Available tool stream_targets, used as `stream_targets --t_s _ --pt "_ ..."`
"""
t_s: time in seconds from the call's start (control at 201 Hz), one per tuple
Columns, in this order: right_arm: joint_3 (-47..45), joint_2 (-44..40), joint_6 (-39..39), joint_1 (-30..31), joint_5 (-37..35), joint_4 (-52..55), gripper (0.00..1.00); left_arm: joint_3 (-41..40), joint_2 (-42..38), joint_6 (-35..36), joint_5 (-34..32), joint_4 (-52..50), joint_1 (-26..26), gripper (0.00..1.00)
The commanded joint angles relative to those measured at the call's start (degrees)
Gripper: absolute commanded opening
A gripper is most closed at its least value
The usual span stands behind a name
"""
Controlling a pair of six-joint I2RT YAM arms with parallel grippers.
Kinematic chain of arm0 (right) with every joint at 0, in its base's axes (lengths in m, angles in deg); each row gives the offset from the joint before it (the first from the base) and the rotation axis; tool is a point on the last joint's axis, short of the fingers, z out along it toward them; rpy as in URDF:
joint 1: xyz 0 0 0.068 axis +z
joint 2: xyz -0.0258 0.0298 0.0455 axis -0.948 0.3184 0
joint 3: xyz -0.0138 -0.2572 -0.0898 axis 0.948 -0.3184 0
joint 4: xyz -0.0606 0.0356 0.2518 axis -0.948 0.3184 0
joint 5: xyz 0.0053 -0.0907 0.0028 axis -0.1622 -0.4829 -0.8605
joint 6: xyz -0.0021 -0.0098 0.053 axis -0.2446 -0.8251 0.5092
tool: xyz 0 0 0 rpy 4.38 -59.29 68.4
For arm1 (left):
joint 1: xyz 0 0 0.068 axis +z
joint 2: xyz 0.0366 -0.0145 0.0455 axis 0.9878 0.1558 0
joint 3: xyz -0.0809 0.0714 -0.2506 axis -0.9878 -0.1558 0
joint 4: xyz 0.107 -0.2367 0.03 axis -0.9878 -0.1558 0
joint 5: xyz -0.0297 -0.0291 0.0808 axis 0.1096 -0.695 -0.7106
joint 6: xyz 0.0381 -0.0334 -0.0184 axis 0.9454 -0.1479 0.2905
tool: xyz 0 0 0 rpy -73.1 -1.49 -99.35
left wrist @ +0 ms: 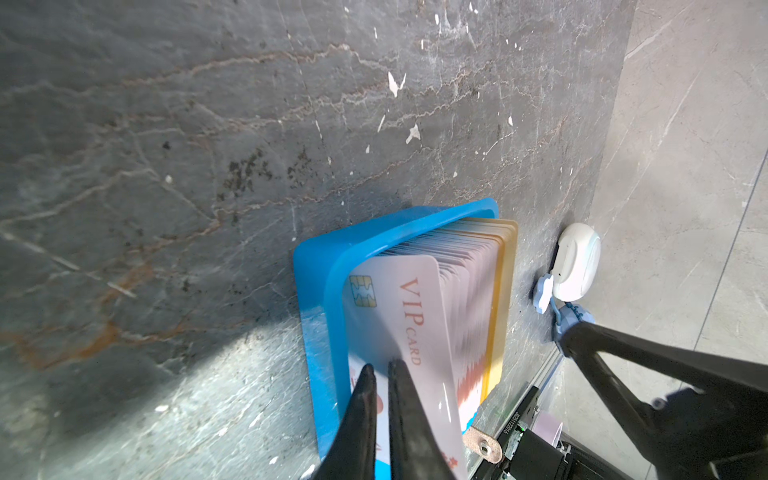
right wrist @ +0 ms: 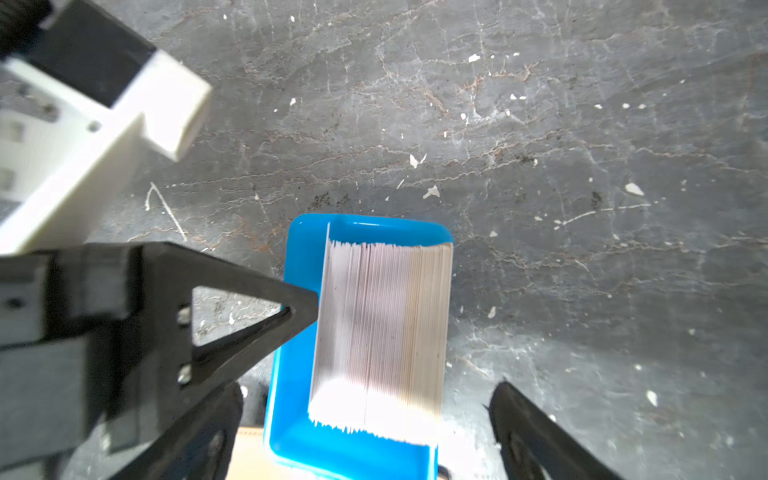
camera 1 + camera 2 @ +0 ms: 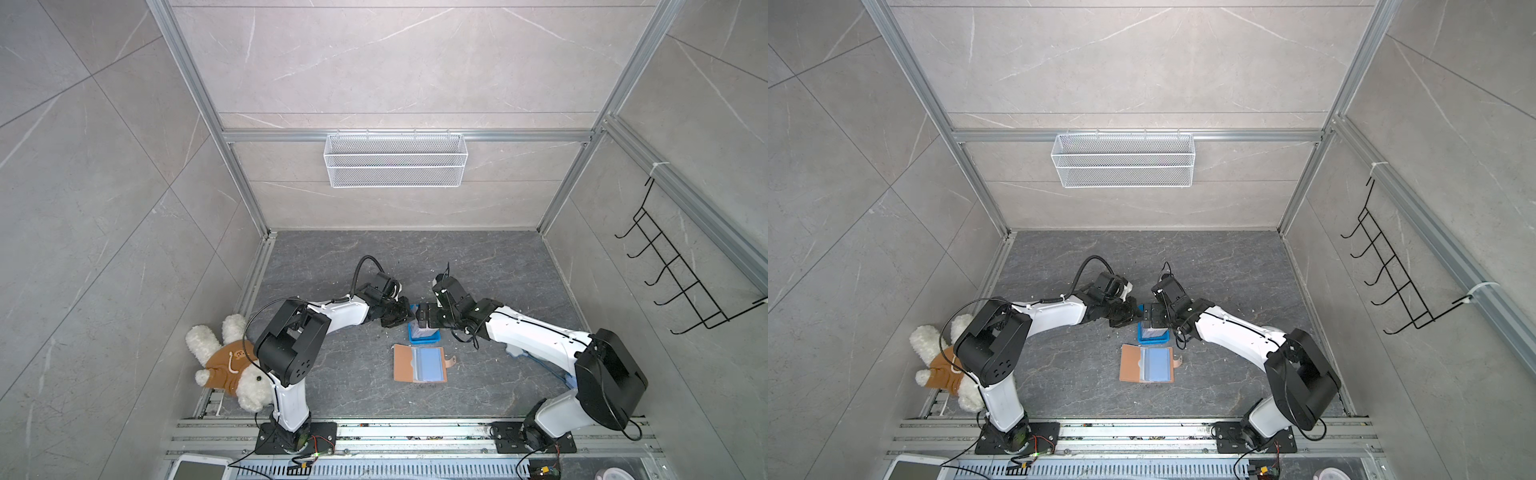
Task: Insert credit cards into a card holder
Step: Pick up the credit card from the storage box.
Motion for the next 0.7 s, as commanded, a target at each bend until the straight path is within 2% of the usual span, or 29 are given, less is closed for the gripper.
stream_targets --t_s 0.0,0.204,0.448,0.692 --pt "-0.8 -2.6 0.2 0.5 1.2 2.2 0.92 1.3 1.0 -0.3 0.2 -0.5 -0.5 0.12" --pt "-1.6 -4.6 2.2 0.5 2.6 2.2 0.78 0.9 0.8 -0.4 0.2 -0.2 -0.6 0.12" --pt "-0.9 -4.0 3.7 0.5 2.7 1.3 0.48 0.8 0.7 -0.4 0.2 0.1 -0.6 0.12" --pt "0.7 -1.4 4.3 0.4 3.2 0.5 0.38 0.7 0.7 -0.3 0.2 0.1 -0.6 0.12"
